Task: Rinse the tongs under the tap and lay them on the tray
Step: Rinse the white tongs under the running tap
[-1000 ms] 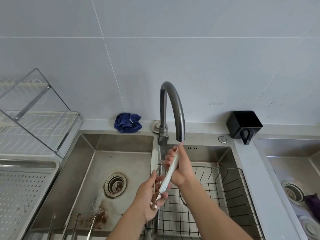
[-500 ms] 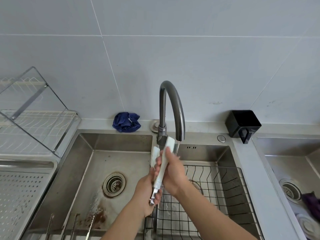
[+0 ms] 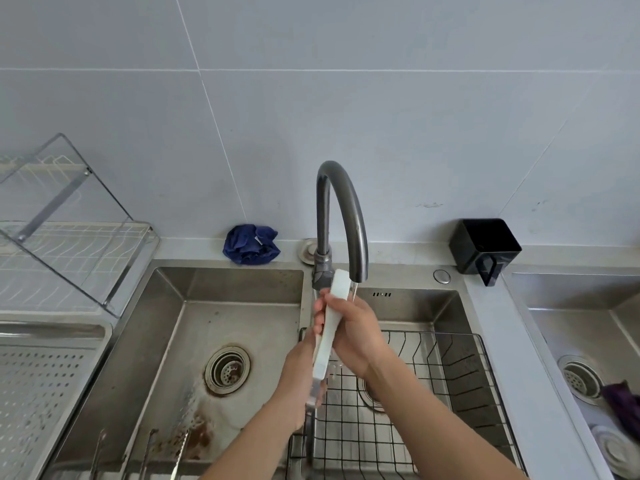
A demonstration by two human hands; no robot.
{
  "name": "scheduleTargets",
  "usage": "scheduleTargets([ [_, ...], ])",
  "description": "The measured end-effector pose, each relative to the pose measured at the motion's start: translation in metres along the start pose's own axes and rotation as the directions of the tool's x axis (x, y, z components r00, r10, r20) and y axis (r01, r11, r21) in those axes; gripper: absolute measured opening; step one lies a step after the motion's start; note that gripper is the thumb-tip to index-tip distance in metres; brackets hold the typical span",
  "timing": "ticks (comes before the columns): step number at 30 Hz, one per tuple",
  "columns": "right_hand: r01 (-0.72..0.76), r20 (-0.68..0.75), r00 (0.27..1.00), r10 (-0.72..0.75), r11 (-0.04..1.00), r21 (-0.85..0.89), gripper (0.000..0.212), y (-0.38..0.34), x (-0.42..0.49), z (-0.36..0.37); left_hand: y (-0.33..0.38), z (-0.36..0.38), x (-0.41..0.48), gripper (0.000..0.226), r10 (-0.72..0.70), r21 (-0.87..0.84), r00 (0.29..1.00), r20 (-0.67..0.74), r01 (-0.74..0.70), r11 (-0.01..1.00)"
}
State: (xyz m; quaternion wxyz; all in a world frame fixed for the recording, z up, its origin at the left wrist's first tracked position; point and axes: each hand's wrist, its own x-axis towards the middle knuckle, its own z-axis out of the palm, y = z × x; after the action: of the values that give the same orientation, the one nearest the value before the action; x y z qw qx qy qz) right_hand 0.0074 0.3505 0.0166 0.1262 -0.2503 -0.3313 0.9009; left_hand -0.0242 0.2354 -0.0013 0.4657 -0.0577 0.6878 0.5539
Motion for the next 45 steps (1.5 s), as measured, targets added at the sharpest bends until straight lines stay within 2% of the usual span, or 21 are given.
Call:
scheduleTargets([
  [4,0.085,-0.095,0.992,-0.086,0.996,-0.011,0.013,-0.011,0.003,-0.003,-0.013,-0.003,-0.001,0.06,0.244,0.064,0.969,0.032,-0.246,0.967],
  [6,0.028,-0.184,0.982,-0.031,0.999,-0.02,0.049,-0.011,0.001,-0.001,-0.018,-0.004,0.006,0.073,0.322,0.139,0.946,0.037,-0.324,0.936],
  [7,-0.008,-0.201,0.98,0.004,1.0,-0.019,0.059,-0.012,0.001,0.0,-0.021,-0.006,0.007,0.08,0.332,0.176,0.943,0.029,-0.332,0.927],
  [8,-0.03,-0.198,0.98,0.024,0.999,-0.027,0.06,-0.013,0.001,0.001,-0.024,-0.008,0.007,0.088,0.343,0.231,0.939,0.017,-0.337,0.913],
  [10,-0.065,-0.172,0.983,0.057,0.997,-0.039,0.049,-0.014,0.0,0.001,-0.031,-0.014,0.008,0.105,0.37,0.358,0.928,0.031,-0.356,0.863],
  [12,-0.113,-0.13,0.985,0.112,0.994,-0.001,0.041,-0.015,-0.001,0.0,-0.034,-0.018,0.008,0.113,0.384,0.425,0.921,0.067,-0.374,0.824],
  [14,-0.161,-0.099,0.981,0.165,0.986,0.04,0.036,-0.015,-0.002,-0.002,-0.03,-0.019,0.008,0.107,0.374,0.422,0.923,0.095,-0.378,0.824],
  [16,-0.18,-0.115,0.976,0.184,0.983,0.042,0.036,-0.014,-0.001,-0.004,-0.025,-0.016,0.009,0.09,0.357,0.358,0.923,0.141,-0.384,0.851],
  [19,-0.128,-0.131,0.982,0.136,0.989,0.073,0.062,-0.011,0.004,-0.003,-0.014,-0.008,0.009,0.065,0.227,0.176,0.952,0.204,-0.263,0.949],
  [21,-0.089,-0.094,0.991,0.095,0.994,0.065,0.069,-0.011,0.007,0.003,-0.01,-0.002,0.009,0.068,0.142,0.079,0.959,0.247,-0.166,0.983],
  [25,-0.026,-0.017,1.0,0.024,0.985,-0.17,0.053,-0.02,0.009,0.012,-0.005,0.006,0.014,0.068,0.143,-0.101,0.954,0.262,-0.12,0.988],
  [27,-0.017,0.058,0.998,0.034,0.964,-0.266,0.054,-0.028,0.009,0.013,-0.005,0.005,0.016,0.066,0.147,-0.188,0.942,0.301,-0.093,0.978],
  [30,-0.007,0.136,0.989,0.057,0.938,-0.346,0.038,-0.038,0.006,0.008,-0.004,0.002,0.017,0.062,0.148,-0.297,0.936,0.319,-0.05,0.954],
  [34,0.057,0.199,0.978,0.061,0.843,-0.535,0.037,-0.038,-0.005,-0.007,-0.005,-0.001,0.015,0.077,0.161,-0.316,0.929,0.334,-0.05,0.948],
  [36,0.129,0.154,0.987,-0.043,0.779,-0.613,0.043,-0.037,-0.011,-0.016,-0.005,0.0,0.014,0.088,0.133,-0.292,0.931,0.34,-0.03,0.956],
  [37,0.155,0.083,0.988,-0.132,0.775,-0.612,0.043,-0.036,-0.013,-0.022,-0.004,0.0,0.014,0.091,0.11,-0.279,0.931,0.348,-0.008,0.96],
  [38,0.169,-0.018,0.974,-0.225,0.779,-0.603,0.039,-0.036,-0.015,-0.027,-0.002,0.001,0.015,0.092,0.085,-0.268,0.926,0.367,0.017,0.963],
  [40,0.139,-0.243,0.899,-0.364,0.764,-0.631,0.026,-0.037,-0.013,-0.04,-0.002,0.001,0.015,0.09,0.047,-0.247,0.907,0.419,0.064,0.967],
  [42,0.054,-0.369,0.842,-0.394,0.741,-0.67,0.018,-0.036,-0.012,-0.048,-0.003,0.0,0.017,0.091,0.02,-0.232,0.892,0.452,0.096,0.968],
  [43,0.033,-0.379,0.848,-0.37,0.752,-0.659,0.021,-0.035,-0.012,-0.051,-0.005,-0.001,0.018,0.092,0.006,-0.234,0.889,0.457,0.113,0.966],
  [45,0.055,-0.298,0.913,-0.278,0.808,-0.587,0.021,-0.034,-0.012,-0.054,-0.005,-0.003,0.019,0.091,-0.022,-0.235,0.894,0.448,0.141,0.962],
])
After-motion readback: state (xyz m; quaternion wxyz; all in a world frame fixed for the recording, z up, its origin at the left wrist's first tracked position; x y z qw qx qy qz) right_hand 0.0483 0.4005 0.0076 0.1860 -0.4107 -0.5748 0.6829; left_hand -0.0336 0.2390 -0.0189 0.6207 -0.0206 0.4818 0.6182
